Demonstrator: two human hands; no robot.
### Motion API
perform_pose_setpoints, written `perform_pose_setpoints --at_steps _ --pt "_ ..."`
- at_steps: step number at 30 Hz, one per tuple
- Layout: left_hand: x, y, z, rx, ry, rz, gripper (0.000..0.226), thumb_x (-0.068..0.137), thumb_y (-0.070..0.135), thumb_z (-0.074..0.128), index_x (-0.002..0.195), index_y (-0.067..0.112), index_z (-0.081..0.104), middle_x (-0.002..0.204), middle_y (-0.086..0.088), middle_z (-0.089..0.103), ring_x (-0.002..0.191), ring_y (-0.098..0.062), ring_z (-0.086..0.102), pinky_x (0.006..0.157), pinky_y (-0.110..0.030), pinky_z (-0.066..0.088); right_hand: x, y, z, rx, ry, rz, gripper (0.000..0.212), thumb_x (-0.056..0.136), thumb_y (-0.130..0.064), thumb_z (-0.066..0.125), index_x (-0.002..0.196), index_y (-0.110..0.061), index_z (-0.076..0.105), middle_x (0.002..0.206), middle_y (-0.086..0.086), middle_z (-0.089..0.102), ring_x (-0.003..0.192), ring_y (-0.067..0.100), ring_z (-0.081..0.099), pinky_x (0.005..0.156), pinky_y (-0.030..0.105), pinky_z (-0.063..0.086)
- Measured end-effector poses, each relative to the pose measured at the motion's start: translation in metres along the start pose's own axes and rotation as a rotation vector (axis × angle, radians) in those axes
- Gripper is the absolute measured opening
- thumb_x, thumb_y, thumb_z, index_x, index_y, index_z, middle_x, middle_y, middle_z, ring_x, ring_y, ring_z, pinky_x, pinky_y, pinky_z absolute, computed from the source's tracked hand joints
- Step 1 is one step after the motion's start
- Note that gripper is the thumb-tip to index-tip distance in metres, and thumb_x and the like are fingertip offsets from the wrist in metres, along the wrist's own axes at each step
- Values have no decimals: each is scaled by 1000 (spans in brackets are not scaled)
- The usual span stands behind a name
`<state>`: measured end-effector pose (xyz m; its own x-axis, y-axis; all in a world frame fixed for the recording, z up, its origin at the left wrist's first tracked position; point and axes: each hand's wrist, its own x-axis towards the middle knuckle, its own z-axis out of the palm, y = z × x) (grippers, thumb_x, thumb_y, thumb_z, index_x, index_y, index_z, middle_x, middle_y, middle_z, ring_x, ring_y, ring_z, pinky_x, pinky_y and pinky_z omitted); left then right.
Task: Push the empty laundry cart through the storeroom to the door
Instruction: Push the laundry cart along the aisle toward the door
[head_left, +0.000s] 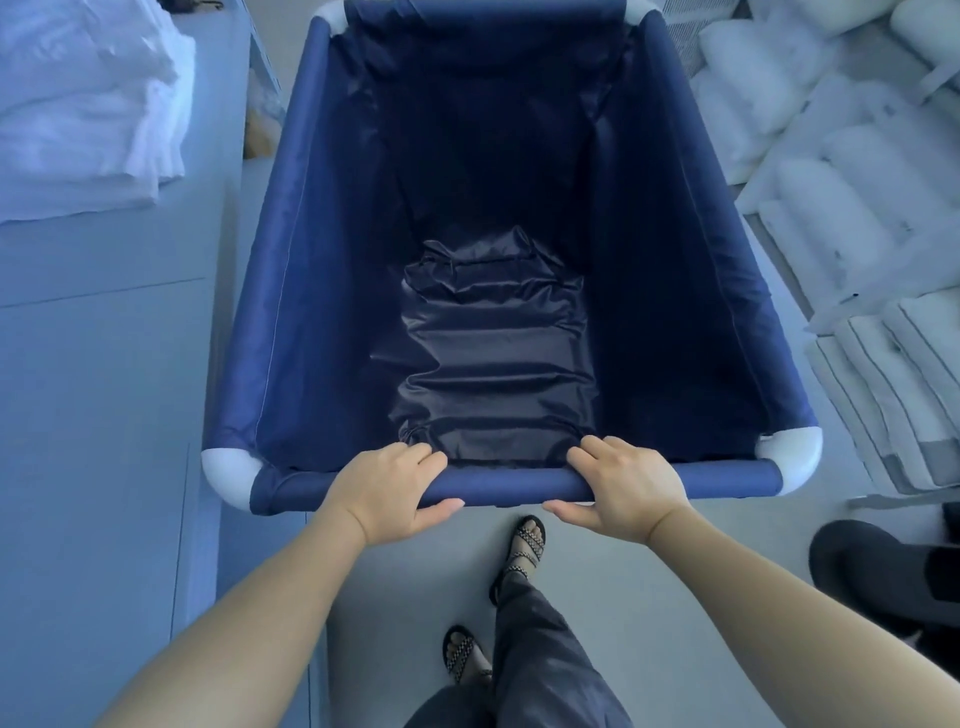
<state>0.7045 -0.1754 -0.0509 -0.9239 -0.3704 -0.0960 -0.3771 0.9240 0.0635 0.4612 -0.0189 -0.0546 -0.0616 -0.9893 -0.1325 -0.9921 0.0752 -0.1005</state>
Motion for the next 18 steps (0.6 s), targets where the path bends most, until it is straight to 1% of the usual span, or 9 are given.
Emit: perform_pose_setpoints --at_steps 1,3,5,8,11,13,15,18 --pt "3 -2 -2 12 3 -3 37 73 58 57 71 21 56 60 9 54 48 -13 52 38 -19 22 3 2 -1 -7 15 0 57 73 -72 41 75 -16 55 72 -2 56 62 21 54 44 27 30" --pt "11 -8 -4 17 -6 -5 40 77 60 45 72 21 56 61 10 55 49 -13 53 38 -19 22 11 6 -4 -11 32 7 54 71 -70 46 71 -17 54 67 -3 54 58 20 54 41 26 28" --pt "22 -16 -3 -31 -30 -15 44 81 61 39 79 20 55 71 8 57 59 -16 55 43 -23 29 22 12 -7 10 32 6 53 71 -70 48 72 -17 53 69 -3 55 60 20 54 43 26 27" --pt "39 -32 -5 -96 -106 -75 44 84 64 35 91 23 49 85 9 54 72 -13 46 53 -28 35 41 22 -9 33 12 7 56 73 -73 41 79 -19 53 77 -4 55 69 20 53 48 28 27" --pt "52 -45 -12 -117 -139 -148 43 86 64 37 96 24 50 89 10 54 78 -13 50 61 -27 37 63 28 -14 60 -2 9 59 73 -75 34 79 -19 51 79 -5 55 72 19 53 50 29 26" --pt "55 -49 -14 -96 -93 -238 43 86 63 42 101 25 55 91 9 57 82 -16 53 69 -30 39 78 32 -16 79 -13 -1 58 73 -76 29 79 -21 48 81 -5 54 74 19 53 51 29 27" --pt "59 -51 -16 -108 -42 -362 42 86 61 47 108 28 59 95 8 61 87 -19 56 79 -33 41 93 36 -17 87 -21 -5 57 74 -76 27 80 -23 46 83 -6 53 77 18 53 53 30 27" --pt "70 -56 -19 -152 -17 -475 37 88 57 47 118 36 55 104 10 61 101 -18 55 96 -34 34 115 40 -18 92 -33 1 60 74 -77 22 85 -23 47 87 -6 53 81 18 53 54 30 30"
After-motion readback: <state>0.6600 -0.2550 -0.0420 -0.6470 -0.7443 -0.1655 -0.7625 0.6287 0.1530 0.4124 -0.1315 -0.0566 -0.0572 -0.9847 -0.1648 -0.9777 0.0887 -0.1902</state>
